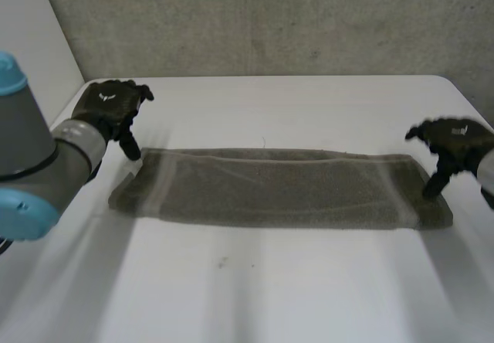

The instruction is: Fold the towel.

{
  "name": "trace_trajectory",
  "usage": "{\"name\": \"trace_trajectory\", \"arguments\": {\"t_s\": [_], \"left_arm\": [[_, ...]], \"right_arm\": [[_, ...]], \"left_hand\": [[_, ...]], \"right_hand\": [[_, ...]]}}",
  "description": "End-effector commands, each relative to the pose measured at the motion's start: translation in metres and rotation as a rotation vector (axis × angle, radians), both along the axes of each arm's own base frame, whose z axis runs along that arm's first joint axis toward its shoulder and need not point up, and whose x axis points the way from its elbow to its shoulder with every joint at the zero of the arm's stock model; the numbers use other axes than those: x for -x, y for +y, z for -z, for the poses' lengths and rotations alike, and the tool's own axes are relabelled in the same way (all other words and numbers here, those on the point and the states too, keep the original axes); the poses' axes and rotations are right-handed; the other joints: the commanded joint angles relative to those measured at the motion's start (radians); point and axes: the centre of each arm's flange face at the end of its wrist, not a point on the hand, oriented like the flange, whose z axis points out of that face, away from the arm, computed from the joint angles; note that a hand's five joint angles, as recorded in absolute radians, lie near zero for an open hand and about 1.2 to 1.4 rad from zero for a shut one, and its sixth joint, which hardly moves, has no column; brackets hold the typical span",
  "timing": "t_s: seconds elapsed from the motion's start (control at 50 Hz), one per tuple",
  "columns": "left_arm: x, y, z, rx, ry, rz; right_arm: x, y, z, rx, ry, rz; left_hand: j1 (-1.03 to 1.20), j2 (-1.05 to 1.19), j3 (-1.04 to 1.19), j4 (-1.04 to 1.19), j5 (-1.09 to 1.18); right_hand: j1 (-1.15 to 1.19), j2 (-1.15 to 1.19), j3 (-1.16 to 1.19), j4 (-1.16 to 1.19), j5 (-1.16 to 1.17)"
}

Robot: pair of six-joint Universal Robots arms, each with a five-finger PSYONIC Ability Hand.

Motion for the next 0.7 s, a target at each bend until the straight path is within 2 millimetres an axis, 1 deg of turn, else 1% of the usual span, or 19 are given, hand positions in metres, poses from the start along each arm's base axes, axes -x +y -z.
{"name": "trace_trajectory", "arguments": {"t_s": [0.02,0.04,0.08,0.18,0.2,0.22,0.24,0.3,0.32,0.34,0.36,0.38,0.42,0.52,0.6,0.62,0.66,0.68,0.7], "left_arm": [[-0.018,0.028,0.009,0.000,0.074,-0.035],[-0.020,0.032,0.011,0.008,0.081,-0.038],[-0.021,0.034,0.012,0.015,0.083,-0.039],[-0.022,0.036,0.017,0.019,0.086,-0.041],[-0.022,0.036,0.018,0.018,0.085,-0.041],[-0.022,0.036,0.018,0.017,0.085,-0.041],[-0.022,0.036,0.018,0.016,0.085,-0.041],[-0.022,0.036,0.018,0.016,0.085,-0.041],[-0.023,0.036,0.018,0.016,0.085,-0.042],[-0.023,0.036,0.019,0.013,0.084,-0.043],[-0.022,0.037,0.020,0.010,0.083,-0.041],[-0.022,0.037,0.020,0.010,0.083,-0.041],[-0.022,0.037,0.020,0.010,0.083,-0.041],[-0.023,0.038,0.024,0.000,0.080,-0.042],[-0.023,0.038,0.024,-0.002,0.079,-0.042],[-0.022,0.039,0.024,-0.002,0.079,-0.040],[-0.023,0.039,0.025,-0.005,0.079,-0.042],[-0.023,0.040,0.025,-0.006,0.078,-0.042],[-0.023,0.040,0.025,-0.006,0.078,-0.042]], "right_arm": [[0.017,0.019,0.047,-0.064,0.038,-0.013],[0.017,0.019,0.047,-0.064,0.038,-0.013],[0.022,0.021,0.058,-0.058,0.055,-0.006],[0.026,0.017,0.067,-0.042,0.075,-0.002],[0.027,0.014,0.072,-0.030,0.086,-0.001],[0.027,0.014,0.072,-0.030,0.086,-0.001],[0.028,0.011,0.077,-0.022,0.097,0.003],[0.028,0.008,0.082,-0.018,0.107,-0.001],[0.029,0.006,0.088,-0.026,0.122,-0.006],[0.032,0.004,0.093,-0.032,0.135,-0.007],[0.032,0.004,0.093,-0.033,0.135,-0.007],[0.035,0.001,0.094,-0.031,0.147,-0.004],[0.036,-0.001,0.095,-0.032,0.155,-0.002],[0.044,-0.007,0.097,-0.027,0.178,0.007],[0.060,-0.015,0.093,-0.015,0.200,0.045],[0.060,-0.015,0.093,-0.015,0.200,0.045],[0.079,-0.025,0.086,0.019,0.242,0.084],[0.079,-0.025,0.086,0.020,0.243,0.085],[0.092,-0.033,0.083,0.037,0.272,0.114]], "left_hand": [[0.025,0.032,0.030,0.033,0.035],[0.025,0.032,0.030,0.033,0.035],[0.025,0.032,0.030,0.033,0.035],[0.025,0.032,0.030,0.033,0.035],[0.025,0.032,0.030,0.033,0.035],[0.025,0.032,0.030,0.033,0.035],[0.025,0.032,0.030,0.033,0.035],[0.025,0.032,0.030,0.033,0.035],[0.025,0.032,0.030,0.033,0.035],[0.023,0.029,0.027,0.030,0.032],[0.023,0.029,0.027,0.030,0.032],[0.023,0.029,0.027,0.030,0.032],[0.017,0.023,0.022,0.024,0.026],[0.014,0.020,0.019,0.021,0.023],[0.014,0.020,0.019,0.021,0.023],[0.014,0.020,0.019,0.021,0.023],[0.014,0.020,0.019,0.021,0.023],[0.014,0.020,0.019,0.021,0.023],[0.014,0.020,0.019,0.021,0.023]], "right_hand": [[0.067,0.054,0.071,0.051,0.046],[0.067,0.054,0.071,0.051,0.046],[0.184,0.171,0.188,0.167,0.163],[0.331,0.318,0.335,0.315,0.311],[0.433,0.420,0.437,0.417,0.412],[0.434,0.421,0.438,0.418,0.413],[0.550,0.537,0.554,0.534,0.530],[0.648,0.635,0.652,0.632,0.628],[0.869,0.856,0.873,0.853,0.849],[0.994,0.980,0.998,0.977,0.973],[0.995,0.982,0.999,0.978,0.974],[1.111,1.098,1.115,1.095,1.090],[1.175,1.162,1.179,1.159,1.154],[1.176,1.163,1.180,1.159,1.155],[1.176,1.163,1.180,1.159,1.155],[1.176,1.163,1.180,1.159,1.155],[1.176,1.163,1.180,1.159,1.155],[1.176,1.163,1.180,1.159,1.155],[1.176,1.163,1.180,1.159,1.155]]}}
